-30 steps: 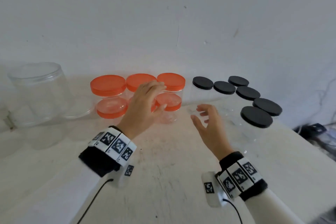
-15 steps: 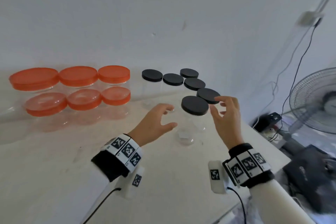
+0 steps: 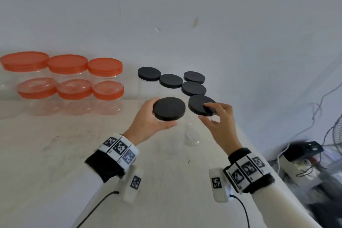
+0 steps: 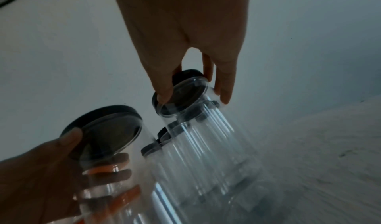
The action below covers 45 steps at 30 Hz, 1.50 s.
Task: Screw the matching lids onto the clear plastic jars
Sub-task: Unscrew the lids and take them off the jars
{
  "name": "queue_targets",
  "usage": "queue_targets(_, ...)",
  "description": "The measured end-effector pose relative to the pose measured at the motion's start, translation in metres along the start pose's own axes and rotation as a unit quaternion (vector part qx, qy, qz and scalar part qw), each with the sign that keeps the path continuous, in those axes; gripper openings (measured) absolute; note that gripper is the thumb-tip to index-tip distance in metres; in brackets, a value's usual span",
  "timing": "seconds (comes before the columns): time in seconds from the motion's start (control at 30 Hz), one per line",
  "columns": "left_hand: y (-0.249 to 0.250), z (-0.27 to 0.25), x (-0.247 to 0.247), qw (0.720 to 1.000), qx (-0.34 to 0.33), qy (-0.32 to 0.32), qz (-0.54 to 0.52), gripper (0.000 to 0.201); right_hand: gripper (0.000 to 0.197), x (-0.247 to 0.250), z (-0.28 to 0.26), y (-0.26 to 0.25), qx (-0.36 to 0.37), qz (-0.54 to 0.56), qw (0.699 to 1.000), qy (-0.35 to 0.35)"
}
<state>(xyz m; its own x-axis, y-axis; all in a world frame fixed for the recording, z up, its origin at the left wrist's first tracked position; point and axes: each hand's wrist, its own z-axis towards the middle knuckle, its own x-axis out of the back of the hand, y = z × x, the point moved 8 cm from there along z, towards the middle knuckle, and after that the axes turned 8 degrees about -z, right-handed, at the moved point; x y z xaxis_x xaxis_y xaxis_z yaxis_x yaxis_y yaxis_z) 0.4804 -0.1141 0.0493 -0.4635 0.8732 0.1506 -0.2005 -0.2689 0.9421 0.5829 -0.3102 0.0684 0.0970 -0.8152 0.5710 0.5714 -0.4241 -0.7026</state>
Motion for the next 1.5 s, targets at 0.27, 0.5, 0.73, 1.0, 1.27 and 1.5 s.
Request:
queue_targets(0.27,0.005,-0.012,0.11,0.99,-0.025,0.131,0.047,0.067,0.041,-0.053,-0.002,-0.04,0.123,0.085,0.98,-0.13)
queue_targets(0.5,-0.002,-0.042,0.206,0.962,0.034,0.258,0.087,0.063,0.039,-0.12,-0.003,-0.086,0.154,0.155,0.944,-0.245)
queue_targets(0.73,-0.02,-0.055,0.255,0.941,0.048,0.324,0.09,0.093,0.037,-0.161,-0.009,-0.123,0.156,0.194,0.919,-0.305)
queue_targets(1.0,-0.027,-0.042,0.27,0.953,0.077,0.284,0.068,0.108,0.031,-0.148,0.02,-0.143,0.191,0.042,0.899,-0.392)
queue_targets(1.27,-0.035,-0.04,0.273,0.951,0.097,0.283,0.076,0.085,0.044,-0.147,0.12,-0.158,0.155,-0.115,0.951,-0.243)
queue_targets(1.5,-0.038,-0.04,0.274,0.95,0.114,0.279,0.084,0.093,0.073,-0.186,0.155,-0.129,0.097,-0.297,0.907,-0.282)
